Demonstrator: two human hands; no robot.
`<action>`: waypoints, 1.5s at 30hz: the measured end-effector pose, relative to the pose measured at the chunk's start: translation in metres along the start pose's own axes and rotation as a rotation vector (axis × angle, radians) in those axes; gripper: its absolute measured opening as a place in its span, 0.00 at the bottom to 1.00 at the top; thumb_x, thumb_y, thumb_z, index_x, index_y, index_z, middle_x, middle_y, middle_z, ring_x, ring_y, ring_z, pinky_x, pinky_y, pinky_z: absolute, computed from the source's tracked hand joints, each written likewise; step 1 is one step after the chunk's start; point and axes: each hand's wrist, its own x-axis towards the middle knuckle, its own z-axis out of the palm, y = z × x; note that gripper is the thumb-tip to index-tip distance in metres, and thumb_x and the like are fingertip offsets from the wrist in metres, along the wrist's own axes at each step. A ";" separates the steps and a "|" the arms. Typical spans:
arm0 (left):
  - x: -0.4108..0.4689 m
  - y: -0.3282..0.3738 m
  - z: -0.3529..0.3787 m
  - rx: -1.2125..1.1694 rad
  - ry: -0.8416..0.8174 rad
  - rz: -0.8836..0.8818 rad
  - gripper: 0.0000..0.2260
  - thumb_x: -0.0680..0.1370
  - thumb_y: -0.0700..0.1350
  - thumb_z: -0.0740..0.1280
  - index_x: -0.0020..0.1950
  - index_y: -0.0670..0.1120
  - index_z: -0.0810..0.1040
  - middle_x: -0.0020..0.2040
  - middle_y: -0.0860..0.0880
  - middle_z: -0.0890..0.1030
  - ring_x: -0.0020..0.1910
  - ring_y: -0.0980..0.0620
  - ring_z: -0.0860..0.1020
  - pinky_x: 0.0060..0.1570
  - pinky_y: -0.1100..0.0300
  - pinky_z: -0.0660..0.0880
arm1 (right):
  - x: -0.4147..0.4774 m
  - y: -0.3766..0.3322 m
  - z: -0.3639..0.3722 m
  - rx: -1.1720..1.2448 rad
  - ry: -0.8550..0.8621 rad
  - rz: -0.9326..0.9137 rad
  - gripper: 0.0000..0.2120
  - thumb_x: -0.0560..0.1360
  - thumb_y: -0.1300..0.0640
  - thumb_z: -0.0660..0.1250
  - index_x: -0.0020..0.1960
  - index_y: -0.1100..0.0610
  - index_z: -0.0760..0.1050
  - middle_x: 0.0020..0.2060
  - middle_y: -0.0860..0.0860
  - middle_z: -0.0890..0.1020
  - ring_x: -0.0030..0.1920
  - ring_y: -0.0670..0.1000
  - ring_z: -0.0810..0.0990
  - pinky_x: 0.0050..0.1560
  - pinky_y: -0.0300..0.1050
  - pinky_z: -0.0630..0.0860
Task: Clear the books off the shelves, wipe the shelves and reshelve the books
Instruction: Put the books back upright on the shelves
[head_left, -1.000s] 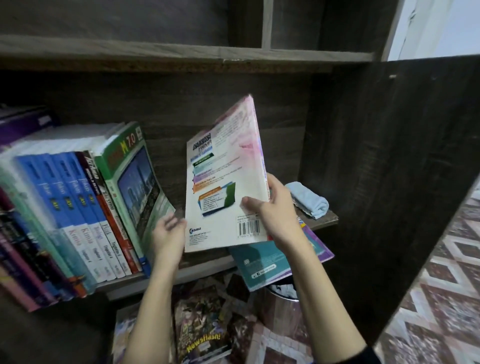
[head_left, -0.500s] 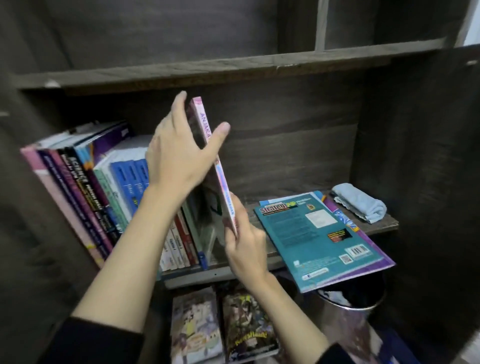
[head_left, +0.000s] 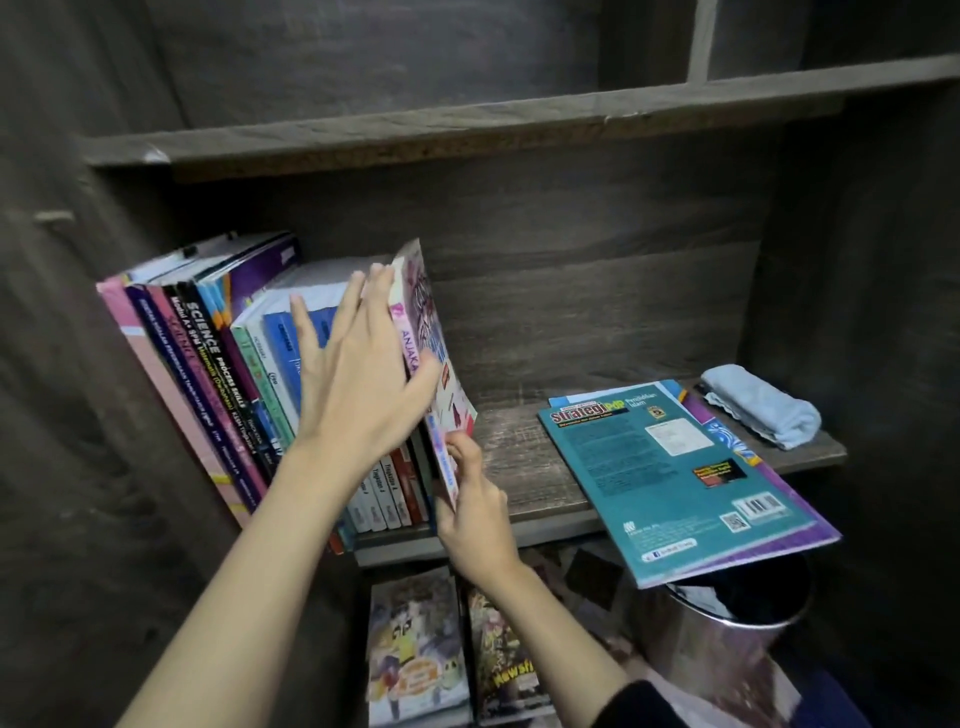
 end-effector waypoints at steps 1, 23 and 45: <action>-0.002 -0.004 0.002 0.003 -0.006 -0.011 0.34 0.77 0.55 0.60 0.78 0.42 0.50 0.78 0.48 0.53 0.77 0.52 0.49 0.70 0.46 0.32 | 0.001 0.001 0.000 -0.009 -0.018 0.003 0.35 0.72 0.70 0.62 0.63 0.40 0.49 0.62 0.55 0.77 0.55 0.61 0.78 0.57 0.51 0.72; 0.018 -0.031 -0.013 -0.092 -0.174 0.033 0.43 0.59 0.69 0.72 0.70 0.54 0.64 0.71 0.58 0.67 0.70 0.54 0.61 0.60 0.50 0.58 | 0.013 0.050 -0.010 0.096 -0.420 0.418 0.44 0.64 0.61 0.79 0.74 0.49 0.61 0.69 0.53 0.72 0.69 0.52 0.70 0.71 0.44 0.64; 0.027 -0.024 -0.006 -0.067 -0.167 -0.027 0.43 0.63 0.62 0.74 0.74 0.56 0.61 0.68 0.49 0.71 0.68 0.50 0.61 0.60 0.51 0.58 | 0.012 0.057 -0.004 -0.042 -0.404 0.438 0.39 0.69 0.45 0.74 0.75 0.42 0.59 0.66 0.55 0.67 0.67 0.59 0.68 0.69 0.52 0.64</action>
